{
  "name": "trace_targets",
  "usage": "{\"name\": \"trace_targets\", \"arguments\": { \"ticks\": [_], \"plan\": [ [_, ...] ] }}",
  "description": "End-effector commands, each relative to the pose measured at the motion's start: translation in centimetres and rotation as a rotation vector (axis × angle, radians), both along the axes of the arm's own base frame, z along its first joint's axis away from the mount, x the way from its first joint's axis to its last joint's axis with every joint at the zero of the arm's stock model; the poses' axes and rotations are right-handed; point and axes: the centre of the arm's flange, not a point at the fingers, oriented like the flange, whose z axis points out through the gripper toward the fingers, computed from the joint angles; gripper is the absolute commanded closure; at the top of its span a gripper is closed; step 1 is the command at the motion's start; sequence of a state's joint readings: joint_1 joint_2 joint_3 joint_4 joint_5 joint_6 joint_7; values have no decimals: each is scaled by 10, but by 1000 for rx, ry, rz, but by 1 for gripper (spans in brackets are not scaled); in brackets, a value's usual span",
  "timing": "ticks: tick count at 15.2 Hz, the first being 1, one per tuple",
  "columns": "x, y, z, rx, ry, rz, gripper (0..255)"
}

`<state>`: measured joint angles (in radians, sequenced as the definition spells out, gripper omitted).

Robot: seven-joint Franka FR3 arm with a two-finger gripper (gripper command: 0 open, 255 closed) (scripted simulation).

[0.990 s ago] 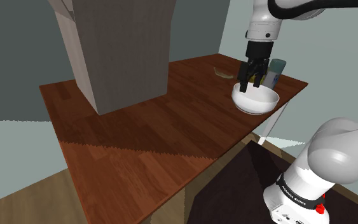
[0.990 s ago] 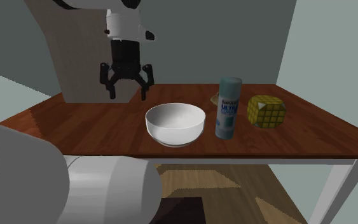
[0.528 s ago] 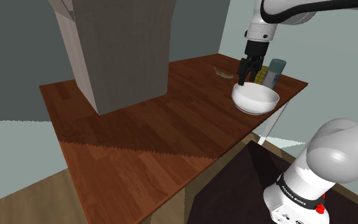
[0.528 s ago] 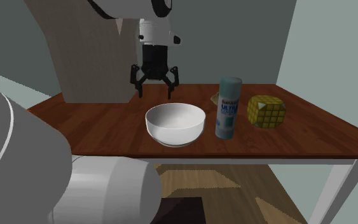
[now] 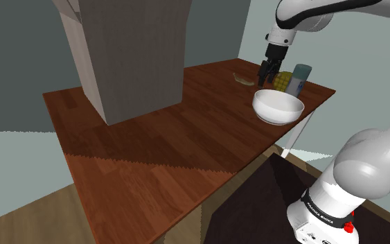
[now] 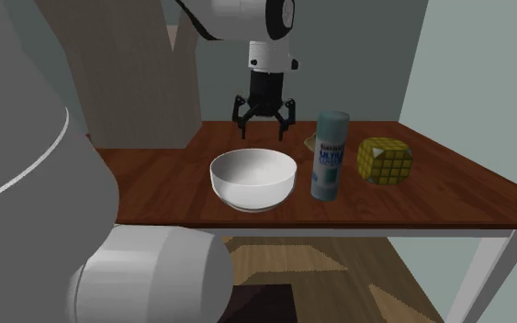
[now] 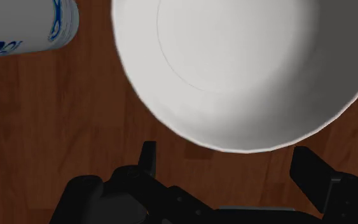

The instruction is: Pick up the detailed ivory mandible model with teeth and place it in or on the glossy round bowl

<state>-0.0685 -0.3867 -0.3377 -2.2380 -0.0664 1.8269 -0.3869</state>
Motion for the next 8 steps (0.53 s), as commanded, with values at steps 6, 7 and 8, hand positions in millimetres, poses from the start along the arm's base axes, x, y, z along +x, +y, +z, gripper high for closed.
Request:
{"name": "trace_targets", "arguments": {
  "ticks": [6,7,8],
  "plan": [
    [47,-75,-15,19,-65,55,0],
    [54,-85,-16,22,-74,62,0],
    [62,-96,-18,24,-83,70,0]
  ]
}}
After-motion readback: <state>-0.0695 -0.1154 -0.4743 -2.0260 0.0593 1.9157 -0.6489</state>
